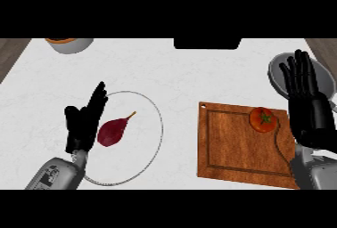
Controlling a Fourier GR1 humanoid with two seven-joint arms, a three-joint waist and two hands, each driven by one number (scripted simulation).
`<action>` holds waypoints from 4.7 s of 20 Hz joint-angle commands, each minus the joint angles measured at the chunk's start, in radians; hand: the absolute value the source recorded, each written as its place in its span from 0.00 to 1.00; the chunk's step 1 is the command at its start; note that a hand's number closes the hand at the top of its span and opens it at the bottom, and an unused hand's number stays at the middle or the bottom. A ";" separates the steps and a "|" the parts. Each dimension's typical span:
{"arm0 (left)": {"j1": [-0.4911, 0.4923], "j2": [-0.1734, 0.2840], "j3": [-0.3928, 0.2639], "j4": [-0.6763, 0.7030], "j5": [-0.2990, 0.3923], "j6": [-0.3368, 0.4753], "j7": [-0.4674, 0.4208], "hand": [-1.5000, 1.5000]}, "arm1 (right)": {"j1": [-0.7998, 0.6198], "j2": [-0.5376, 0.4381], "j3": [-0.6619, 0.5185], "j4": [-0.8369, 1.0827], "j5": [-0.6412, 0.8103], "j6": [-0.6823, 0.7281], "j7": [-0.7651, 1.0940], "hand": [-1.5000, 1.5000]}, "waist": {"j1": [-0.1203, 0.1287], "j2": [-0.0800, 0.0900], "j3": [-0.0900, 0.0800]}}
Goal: Pick the tomato from the cutting board and place it in the pan
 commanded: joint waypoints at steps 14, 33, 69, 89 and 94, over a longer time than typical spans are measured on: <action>0.119 -0.057 0.004 -0.047 0.161 -0.247 -0.076 0.50 | -0.220 -0.289 0.155 0.281 0.553 -0.011 -0.316 0.00 | 0.001 0.019 -0.001; 0.100 -0.043 0.030 -0.037 0.195 -0.304 -0.041 0.50 | -0.427 -0.298 0.676 0.230 1.054 1.006 0.711 0.00 | 0.005 0.015 -0.007; 0.097 -0.141 0.166 -0.046 0.070 -0.395 0.027 0.50 | -0.263 -0.186 0.557 0.360 1.480 0.927 0.650 1.00 | -0.009 0.017 -0.002; 0.178 -0.158 0.174 -0.134 0.043 -0.383 0.048 0.50 | -0.225 0.175 0.227 0.338 1.342 0.555 0.757 1.00 | -0.039 0.013 0.003; 0.166 -0.160 0.195 -0.130 0.062 -0.390 0.055 0.50 | -0.219 0.188 0.246 0.187 1.447 0.310 0.834 1.00 | -0.023 0.011 -0.001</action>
